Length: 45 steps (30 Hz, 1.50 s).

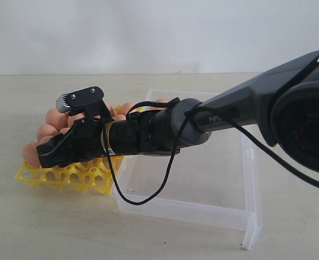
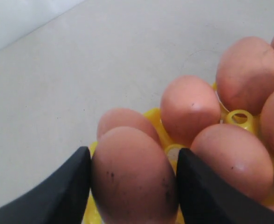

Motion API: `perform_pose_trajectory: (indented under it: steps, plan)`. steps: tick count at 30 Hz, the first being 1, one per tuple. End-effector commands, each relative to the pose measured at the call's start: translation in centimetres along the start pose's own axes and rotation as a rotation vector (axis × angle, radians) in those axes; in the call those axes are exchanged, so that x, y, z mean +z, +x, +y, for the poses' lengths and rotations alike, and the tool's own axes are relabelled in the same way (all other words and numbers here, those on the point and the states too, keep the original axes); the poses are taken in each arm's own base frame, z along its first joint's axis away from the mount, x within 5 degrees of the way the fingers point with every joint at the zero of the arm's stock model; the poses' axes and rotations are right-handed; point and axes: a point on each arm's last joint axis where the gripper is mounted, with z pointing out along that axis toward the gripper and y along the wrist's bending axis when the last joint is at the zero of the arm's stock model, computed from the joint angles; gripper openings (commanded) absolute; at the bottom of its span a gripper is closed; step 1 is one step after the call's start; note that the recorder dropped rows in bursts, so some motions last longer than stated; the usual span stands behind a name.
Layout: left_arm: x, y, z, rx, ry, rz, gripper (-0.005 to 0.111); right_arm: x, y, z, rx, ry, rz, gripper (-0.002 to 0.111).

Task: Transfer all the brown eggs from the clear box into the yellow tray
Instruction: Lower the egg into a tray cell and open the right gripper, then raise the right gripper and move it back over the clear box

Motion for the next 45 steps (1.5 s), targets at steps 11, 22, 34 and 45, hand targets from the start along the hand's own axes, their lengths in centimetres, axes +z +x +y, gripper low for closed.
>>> perform_pose_trajectory:
  steps: [11,22,34,45]
  plan:
    - [0.0,0.0,0.0,-0.012,0.001,-0.008,-0.004,0.2,0.3,0.1,-0.028,-0.002,0.01,0.053]
    - [0.0,0.0,0.0,-0.012,0.001,-0.008,-0.004,0.2,0.3,0.0,-0.026,0.005,0.013,0.064]
    - [0.0,0.0,0.0,-0.012,0.001,-0.008,-0.004,-2.2,-4.8,2.5,-0.063,-0.056,-0.104,0.063]
    - [0.0,0.0,0.0,-0.012,0.001,-0.008,-0.004,-14.3,-16.6,5.3,-0.51,0.53,-0.154,0.0]
